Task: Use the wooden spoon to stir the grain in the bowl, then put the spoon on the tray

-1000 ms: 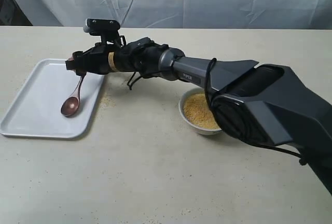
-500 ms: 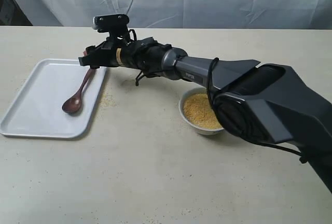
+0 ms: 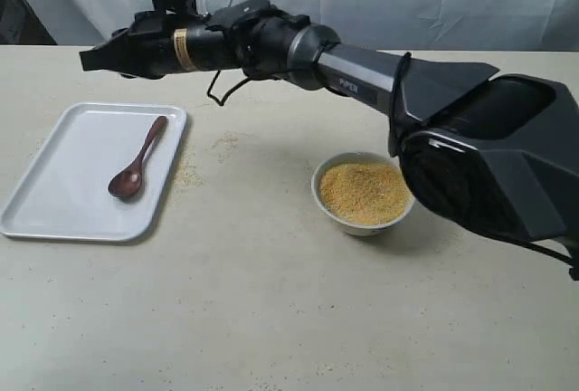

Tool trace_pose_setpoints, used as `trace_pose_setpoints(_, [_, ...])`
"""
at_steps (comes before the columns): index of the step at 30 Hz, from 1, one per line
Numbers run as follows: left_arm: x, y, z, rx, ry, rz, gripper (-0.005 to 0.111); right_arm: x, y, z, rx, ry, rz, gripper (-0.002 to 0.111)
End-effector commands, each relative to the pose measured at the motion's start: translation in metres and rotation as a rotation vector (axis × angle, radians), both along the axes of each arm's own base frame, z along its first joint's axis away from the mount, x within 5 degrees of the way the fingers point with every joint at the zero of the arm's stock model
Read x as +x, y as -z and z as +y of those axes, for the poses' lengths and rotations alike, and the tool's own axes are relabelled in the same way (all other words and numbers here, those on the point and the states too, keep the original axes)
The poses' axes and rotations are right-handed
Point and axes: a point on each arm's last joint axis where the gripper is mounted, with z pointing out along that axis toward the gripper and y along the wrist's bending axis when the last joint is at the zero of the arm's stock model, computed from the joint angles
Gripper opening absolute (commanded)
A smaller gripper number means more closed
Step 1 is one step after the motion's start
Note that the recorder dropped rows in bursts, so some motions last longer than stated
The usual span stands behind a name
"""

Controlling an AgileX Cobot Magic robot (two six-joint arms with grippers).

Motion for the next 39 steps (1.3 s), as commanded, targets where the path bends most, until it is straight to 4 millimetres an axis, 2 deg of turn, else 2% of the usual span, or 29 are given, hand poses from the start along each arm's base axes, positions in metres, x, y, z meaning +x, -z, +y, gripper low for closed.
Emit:
trace_pose_setpoints(1, [0.000,0.000,0.000,-0.002,0.000,-0.011,0.000,-0.022,-0.027,-0.012,0.050,-0.327,0.081,0.000])
trace_pose_setpoints(4, [0.000,0.000,0.000,-0.002,0.000,-0.011,0.000,-0.034,-0.035,-0.031,0.068,-0.559,0.180,0.000])
trace_pose_setpoints(6, [0.000,0.000,0.000,-0.002,0.000,-0.011,0.000,-0.025,-0.041,-0.043,0.075,-0.512,0.240,0.000])
trace_pose_setpoints(7, [0.000,0.000,0.000,-0.002,0.000,-0.011,0.000,-0.012,-0.048,-0.059,0.083,-0.474,0.225,0.000])
trace_pose_setpoints(9, [0.000,0.000,0.000,-0.002,0.000,-0.011,0.000,0.000,-0.062,-0.078,0.096,-0.434,0.197,-0.001])
trace_pose_setpoints(10, [0.000,0.000,0.000,-0.002,0.000,-0.011,0.000,0.002,-0.067,-0.083,0.100,-0.425,0.187,-0.001])
trace_pose_setpoints(11, [0.000,0.000,0.000,-0.002,0.000,-0.011,0.000,-0.001,-0.085,-0.087,0.110,-0.423,0.154,-0.001])
trace_pose_setpoints(12, [0.000,0.000,0.000,-0.002,0.000,-0.011,0.000,-0.003,-0.093,-0.088,0.114,-0.424,0.139,-0.001])
trace_pose_setpoints(14, [0.000,0.000,0.000,-0.002,0.000,-0.011,0.000,-0.004,-0.134,-0.088,0.150,-0.282,0.025,-0.001])
trace_pose_setpoints(16, [0.000,0.000,0.000,-0.002,0.000,-0.011,0.000,0.006,-0.161,-0.087,0.195,-0.036,-0.077,-0.001])
trace_pose_setpoints(17, [0.000,0.000,0.000,-0.002,0.000,-0.011,0.000,0.010,-0.167,-0.088,0.209,0.069,-0.107,-0.001])
trace_pose_setpoints(19, [0.000,0.000,0.000,-0.002,0.000,-0.011,0.000,0.015,-0.165,-0.088,0.203,0.182,-0.127,-0.001])
trace_pose_setpoints(22, [0.000,0.000,0.000,-0.002,0.000,-0.011,0.000,0.019,-0.134,-0.087,0.115,0.248,-0.139,-0.001])
trace_pose_setpoints(27, [0.000,0.000,0.000,-0.002,0.000,-0.011,0.000,0.016,-0.093,-0.092,-0.018,0.258,-0.140,-0.001])
trace_pose_setpoints(30, [0.000,0.000,0.000,-0.002,0.000,-0.011,0.000,0.010,-0.085,-0.101,-0.101,0.281,-0.200,-0.001])
trace_pose_setpoints(35, [0.000,0.000,0.000,-0.002,0.000,-0.011,0.000,0.009,-0.090,-0.139,-0.318,0.553,-0.397,-0.001])
trace_pose_setpoints(39, [0.000,0.000,0.000,-0.002,0.000,-0.011,0.000,0.006,-0.099,-0.189,-0.629,0.910,-0.551,-0.001])
